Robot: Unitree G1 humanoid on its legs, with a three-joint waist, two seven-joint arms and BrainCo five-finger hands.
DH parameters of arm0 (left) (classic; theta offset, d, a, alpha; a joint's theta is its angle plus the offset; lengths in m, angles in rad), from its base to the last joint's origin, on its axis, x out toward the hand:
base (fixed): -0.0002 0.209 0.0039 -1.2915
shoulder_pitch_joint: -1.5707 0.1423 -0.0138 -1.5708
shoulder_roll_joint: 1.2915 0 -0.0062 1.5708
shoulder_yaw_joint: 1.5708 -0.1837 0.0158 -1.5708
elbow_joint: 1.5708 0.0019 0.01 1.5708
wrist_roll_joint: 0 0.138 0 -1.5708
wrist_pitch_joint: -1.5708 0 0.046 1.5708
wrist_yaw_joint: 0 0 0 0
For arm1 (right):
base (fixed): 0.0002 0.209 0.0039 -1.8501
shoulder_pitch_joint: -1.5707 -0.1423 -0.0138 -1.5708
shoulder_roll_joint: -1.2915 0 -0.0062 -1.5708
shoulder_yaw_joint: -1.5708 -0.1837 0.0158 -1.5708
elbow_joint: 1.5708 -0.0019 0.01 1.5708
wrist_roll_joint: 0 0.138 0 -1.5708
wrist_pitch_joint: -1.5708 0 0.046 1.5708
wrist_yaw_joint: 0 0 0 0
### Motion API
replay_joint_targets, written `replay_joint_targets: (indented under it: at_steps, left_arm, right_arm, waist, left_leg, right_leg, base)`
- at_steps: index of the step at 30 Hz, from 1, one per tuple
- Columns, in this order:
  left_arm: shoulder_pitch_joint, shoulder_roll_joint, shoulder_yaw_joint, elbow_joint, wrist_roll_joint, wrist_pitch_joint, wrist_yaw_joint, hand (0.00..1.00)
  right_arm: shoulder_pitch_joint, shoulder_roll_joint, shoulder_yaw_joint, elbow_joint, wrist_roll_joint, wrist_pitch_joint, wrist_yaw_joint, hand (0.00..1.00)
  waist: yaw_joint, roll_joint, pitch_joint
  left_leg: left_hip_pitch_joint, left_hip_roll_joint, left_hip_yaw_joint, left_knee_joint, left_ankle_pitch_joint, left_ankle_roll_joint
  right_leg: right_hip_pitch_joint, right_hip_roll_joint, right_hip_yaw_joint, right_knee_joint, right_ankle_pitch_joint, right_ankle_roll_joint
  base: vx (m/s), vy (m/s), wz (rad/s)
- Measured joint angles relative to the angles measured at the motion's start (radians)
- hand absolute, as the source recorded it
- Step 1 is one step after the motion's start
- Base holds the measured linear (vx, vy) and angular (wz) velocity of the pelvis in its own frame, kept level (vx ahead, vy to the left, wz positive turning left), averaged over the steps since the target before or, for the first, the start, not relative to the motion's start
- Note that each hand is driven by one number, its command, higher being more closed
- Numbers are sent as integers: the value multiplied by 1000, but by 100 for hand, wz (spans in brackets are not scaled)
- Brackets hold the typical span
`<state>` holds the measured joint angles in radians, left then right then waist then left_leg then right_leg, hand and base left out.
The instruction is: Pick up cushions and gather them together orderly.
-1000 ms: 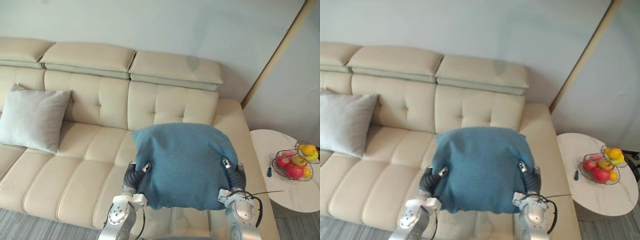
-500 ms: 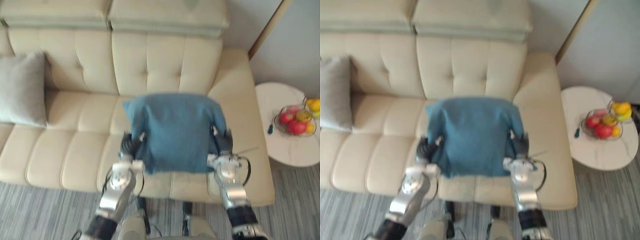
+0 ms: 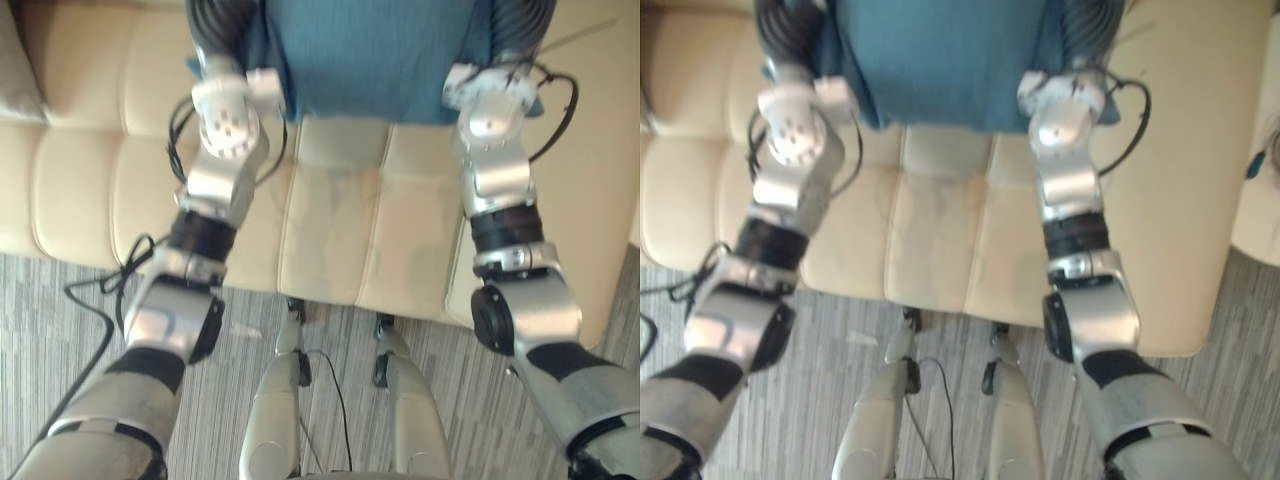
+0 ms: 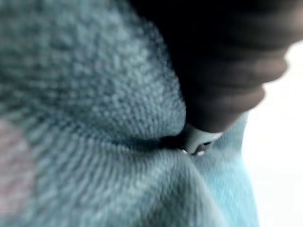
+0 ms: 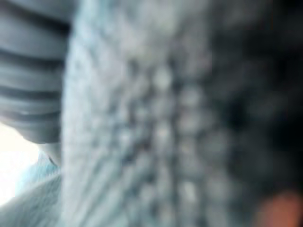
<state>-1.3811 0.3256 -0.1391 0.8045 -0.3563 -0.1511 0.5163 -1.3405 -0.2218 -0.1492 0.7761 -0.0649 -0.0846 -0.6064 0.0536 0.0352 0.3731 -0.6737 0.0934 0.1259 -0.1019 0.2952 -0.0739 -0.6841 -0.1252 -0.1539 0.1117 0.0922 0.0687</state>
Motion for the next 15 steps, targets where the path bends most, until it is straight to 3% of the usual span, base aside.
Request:
replay_joint_targets:
  at_steps: [4, 7, 12, 15]
  left_arm:
    - [-60, -31, 79, 116, 0, 53, -60, 0]
    - [-59, -52, 142, 170, -1, 79, -83, 0]
    - [-2, -117, 201, 167, -3, 74, -91, 0]
    - [84, -143, 240, 114, -17, 47, -110, 0]
  right_arm:
    - [-28, 25, -30, 50, 154, 11, 45, 0]
    - [-31, 25, -34, 76, 225, 24, 90, 0]
    - [-2, 29, -30, 74, 234, 25, 133, 0]
    - [60, 52, -34, 59, 243, 17, 147, 0]
  waist:
    - [2, 0, 0]
    - [1, 1, 15]
    - [1, 0, 56]
    - [-2, 0, 58]
  left_leg:
    - [-59, 2, 2, 0, 24, -34]
    - [-76, 10, 6, 0, 26, -36]
    - [-108, 17, 5, 0, 22, -40]
    - [-106, 17, 5, 0, 20, -42]
  right_leg:
    - [-55, -2, -6, 7, 1, -1]
    - [-88, 2, -4, 30, -2, -4]
    - [-174, -1, 1, 146, -45, -16]
    - [-196, -6, 1, 203, -70, -23]
  base:
    - [47, -6, 3]
    - [3, -20, -9]
    - [-14, -13, -2]
    - [-41, -59, 7]
